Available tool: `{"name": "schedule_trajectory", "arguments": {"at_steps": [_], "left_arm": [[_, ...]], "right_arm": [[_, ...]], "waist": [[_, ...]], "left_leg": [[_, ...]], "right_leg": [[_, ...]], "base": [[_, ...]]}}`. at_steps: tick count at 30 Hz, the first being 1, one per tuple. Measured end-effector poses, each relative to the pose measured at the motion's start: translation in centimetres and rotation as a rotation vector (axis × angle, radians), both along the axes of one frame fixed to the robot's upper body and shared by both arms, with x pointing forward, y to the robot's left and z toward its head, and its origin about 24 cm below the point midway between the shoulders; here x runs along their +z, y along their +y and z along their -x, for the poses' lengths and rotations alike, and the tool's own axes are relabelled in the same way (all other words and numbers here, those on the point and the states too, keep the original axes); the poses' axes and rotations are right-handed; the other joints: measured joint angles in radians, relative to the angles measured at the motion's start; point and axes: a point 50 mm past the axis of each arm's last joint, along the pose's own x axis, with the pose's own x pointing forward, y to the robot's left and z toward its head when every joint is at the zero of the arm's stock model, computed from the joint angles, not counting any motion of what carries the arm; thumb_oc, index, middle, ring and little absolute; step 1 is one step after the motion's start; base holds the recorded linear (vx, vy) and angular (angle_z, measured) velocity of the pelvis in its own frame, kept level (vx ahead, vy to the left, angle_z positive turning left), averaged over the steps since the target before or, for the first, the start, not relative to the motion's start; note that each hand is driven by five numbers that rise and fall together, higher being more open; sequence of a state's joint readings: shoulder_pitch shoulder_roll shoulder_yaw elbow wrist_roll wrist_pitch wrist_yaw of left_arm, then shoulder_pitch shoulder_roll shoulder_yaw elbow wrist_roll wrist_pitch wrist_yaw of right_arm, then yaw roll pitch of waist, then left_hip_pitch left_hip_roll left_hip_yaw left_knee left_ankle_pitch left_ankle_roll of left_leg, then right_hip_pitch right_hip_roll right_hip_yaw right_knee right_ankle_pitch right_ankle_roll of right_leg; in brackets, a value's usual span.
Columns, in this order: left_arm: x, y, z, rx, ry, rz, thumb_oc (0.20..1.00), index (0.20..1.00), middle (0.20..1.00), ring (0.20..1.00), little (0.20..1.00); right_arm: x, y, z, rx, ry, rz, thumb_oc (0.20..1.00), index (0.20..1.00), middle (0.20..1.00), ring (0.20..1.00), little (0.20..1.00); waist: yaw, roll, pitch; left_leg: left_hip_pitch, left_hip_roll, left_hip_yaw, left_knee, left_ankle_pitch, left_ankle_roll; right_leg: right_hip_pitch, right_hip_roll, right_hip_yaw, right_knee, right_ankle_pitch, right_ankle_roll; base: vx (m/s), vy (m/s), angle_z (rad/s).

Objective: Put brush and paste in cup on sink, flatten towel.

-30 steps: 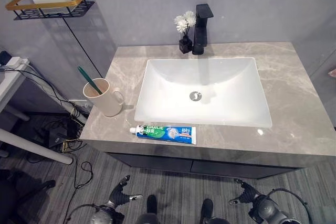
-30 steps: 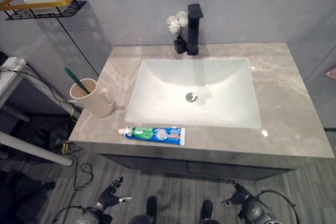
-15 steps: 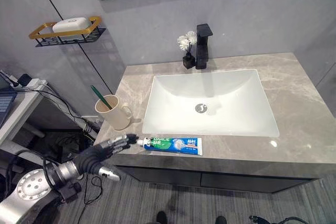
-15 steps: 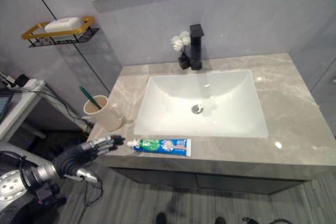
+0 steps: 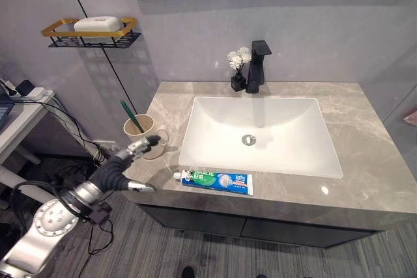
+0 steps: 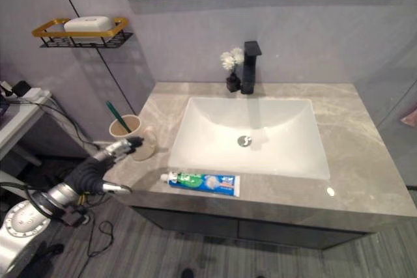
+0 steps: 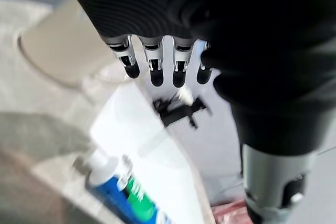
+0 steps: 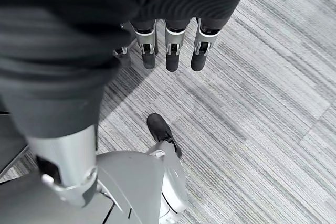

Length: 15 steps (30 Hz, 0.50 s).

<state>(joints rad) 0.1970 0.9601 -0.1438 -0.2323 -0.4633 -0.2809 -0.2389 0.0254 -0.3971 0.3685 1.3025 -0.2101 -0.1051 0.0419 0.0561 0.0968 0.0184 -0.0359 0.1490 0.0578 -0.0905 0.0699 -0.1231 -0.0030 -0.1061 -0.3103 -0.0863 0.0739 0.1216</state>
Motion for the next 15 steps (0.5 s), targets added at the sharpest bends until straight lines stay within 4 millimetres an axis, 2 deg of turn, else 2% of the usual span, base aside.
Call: {"name": "schedule_trajectory", "arguments": {"at_steps": [3,8,9,15], "left_arm": [[-0.4,-0.4,-0.2,-0.014,0.002,-0.028,1.0,1.0,1.0,1.0,1.0],[0.1,-0.6,-0.8,-0.027,-0.037,-0.064,1.0,1.0,1.0,1.0,1.0],[-0.3,-0.5,-0.8,-0.016,-0.034,-0.093,1.0,1.0,1.0,1.0,1.0],[-2.2,-0.4,-0.8,0.007,0.01,-0.135,1.0,1.0,1.0,1.0,1.0]], "right_arm": [[0.1,0.1,-0.4,0.01,-0.02,0.004,1.0,1.0,1.0,1.0,1.0],[0.2,0.3,-1.4,0.021,-0.059,0.002,1.0,1.0,1.0,1.0,1.0],[0.3,0.3,-1.5,0.022,-0.064,0.003,1.0,1.0,1.0,1.0,1.0],[0.3,0.1,-1.3,0.021,-0.062,0.012,1.0,1.0,1.0,1.0,1.0]], "waist": [[-0.01,0.001,0.003],[-0.019,0.0,0.022],[-0.018,0.004,0.028],[-0.029,0.009,0.043]], "left_leg": [[-0.001,0.001,0.005,0.0,0.001,-0.001],[-0.003,0.005,0.015,0.0,0.001,-0.001],[-0.004,0.005,0.036,-0.001,-0.002,0.0],[-0.021,0.005,0.04,0.0,-0.001,0.0]], "right_leg": [[-0.006,0.001,0.003,0.0,0.0,0.0],[-0.015,0.003,0.014,-0.001,0.001,0.0],[-0.029,0.003,0.032,-0.007,0.003,0.001],[-0.048,0.004,0.038,-0.006,0.008,0.0]], "base": [[0.01,-0.007,-0.04],[0.03,0.005,-0.09],[0.02,0.01,-0.2],[0.01,0.004,-0.05]]}}
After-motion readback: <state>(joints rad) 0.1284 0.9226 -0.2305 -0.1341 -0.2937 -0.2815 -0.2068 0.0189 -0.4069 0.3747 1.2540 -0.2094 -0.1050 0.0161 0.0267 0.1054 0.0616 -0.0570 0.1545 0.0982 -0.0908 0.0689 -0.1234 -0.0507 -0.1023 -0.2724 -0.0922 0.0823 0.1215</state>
